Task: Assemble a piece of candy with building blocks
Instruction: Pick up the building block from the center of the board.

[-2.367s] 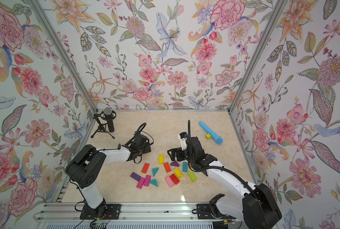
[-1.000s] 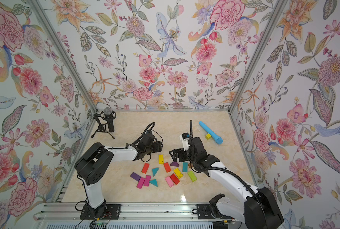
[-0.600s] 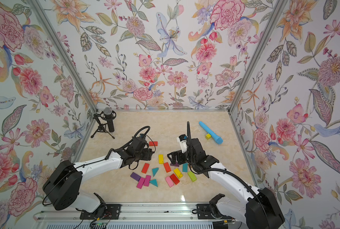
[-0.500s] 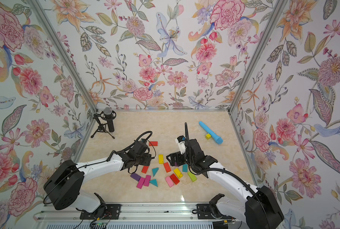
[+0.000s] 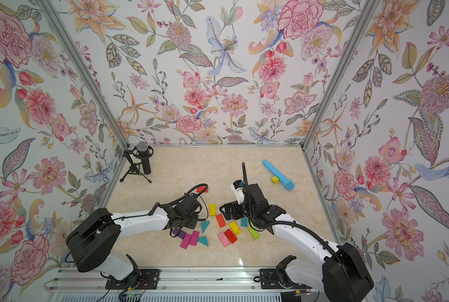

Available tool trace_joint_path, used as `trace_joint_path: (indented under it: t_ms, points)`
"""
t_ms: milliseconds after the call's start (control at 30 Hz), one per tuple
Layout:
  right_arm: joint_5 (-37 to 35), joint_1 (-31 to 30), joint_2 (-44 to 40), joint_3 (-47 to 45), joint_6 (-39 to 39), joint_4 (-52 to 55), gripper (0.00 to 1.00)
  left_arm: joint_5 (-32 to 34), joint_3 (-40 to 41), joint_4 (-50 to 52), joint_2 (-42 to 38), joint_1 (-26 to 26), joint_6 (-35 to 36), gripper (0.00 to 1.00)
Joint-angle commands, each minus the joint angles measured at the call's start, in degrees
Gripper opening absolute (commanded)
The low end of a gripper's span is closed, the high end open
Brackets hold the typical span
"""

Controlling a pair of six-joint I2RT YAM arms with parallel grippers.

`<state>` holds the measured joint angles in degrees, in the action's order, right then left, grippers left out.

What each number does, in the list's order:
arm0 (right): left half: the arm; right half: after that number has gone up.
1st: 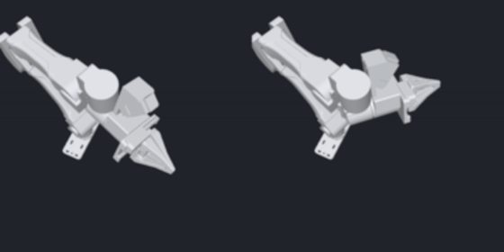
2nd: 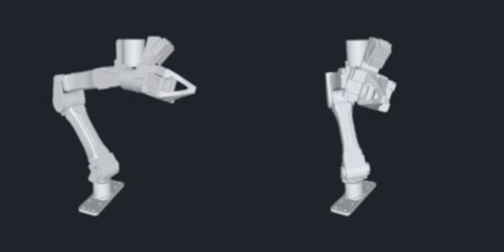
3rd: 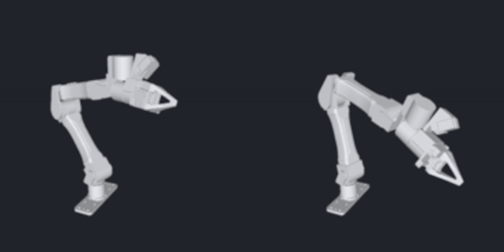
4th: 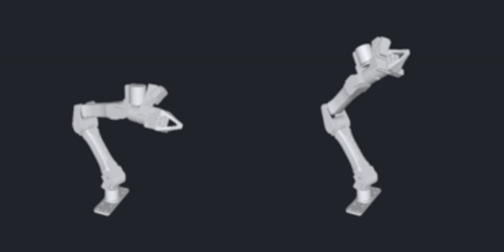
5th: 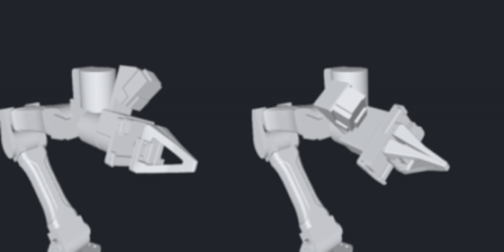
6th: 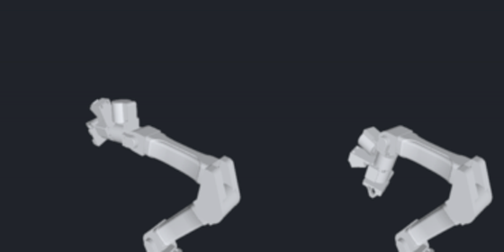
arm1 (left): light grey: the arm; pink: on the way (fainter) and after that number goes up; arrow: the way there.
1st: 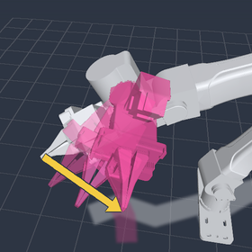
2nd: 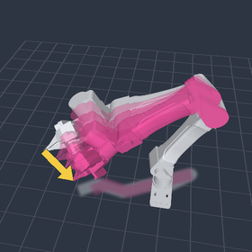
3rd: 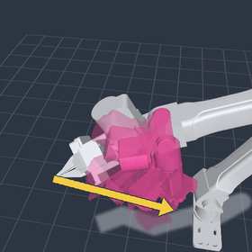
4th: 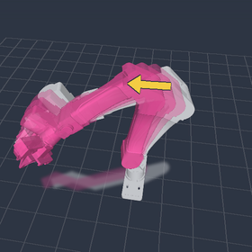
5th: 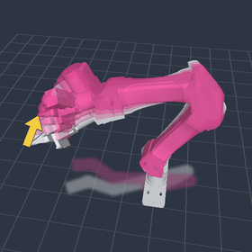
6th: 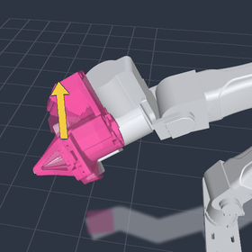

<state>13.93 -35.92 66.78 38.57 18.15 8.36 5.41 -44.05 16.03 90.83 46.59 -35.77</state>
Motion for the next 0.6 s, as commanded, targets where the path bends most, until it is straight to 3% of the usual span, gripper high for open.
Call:
trace_joint_path:
  t_ms: [0, 67, 200, 367, 567]
  points:
    - [-0.9, 0.3, 0.1, 1.2, -1.1, 0.9, 1.0, 1.4, 0.3, -0.4, 2.9, -0.1, -1.4, 0.29]
    - [-1.1, 0.5, -0.1, 1.2, -1.1, 0.9, 1.0, 0.6, 0.5, -3.4, 3.3, -1.5, -3.5, 0.19]
    - [-1.1, 0.7, -0.5, 1.2, -1.2, 0.9, 1.0, -1.2, 1.9, -11.6, 2.6, -6.6, -9.6, 0.14]
    - [-1.3, 0.9, -0.7, 1.3, -1.3, 0.8, 1.0, 0.2, 1.9, -18.3, 3.3, -12.1, -17.1, 0.12]
    - [-1.5, 1.2, -0.2, 2.0, -1.7, 0.8, 1.0, 1.2, -3.6, -18.7, 10.1, -16.0, -15.7, 0.19]
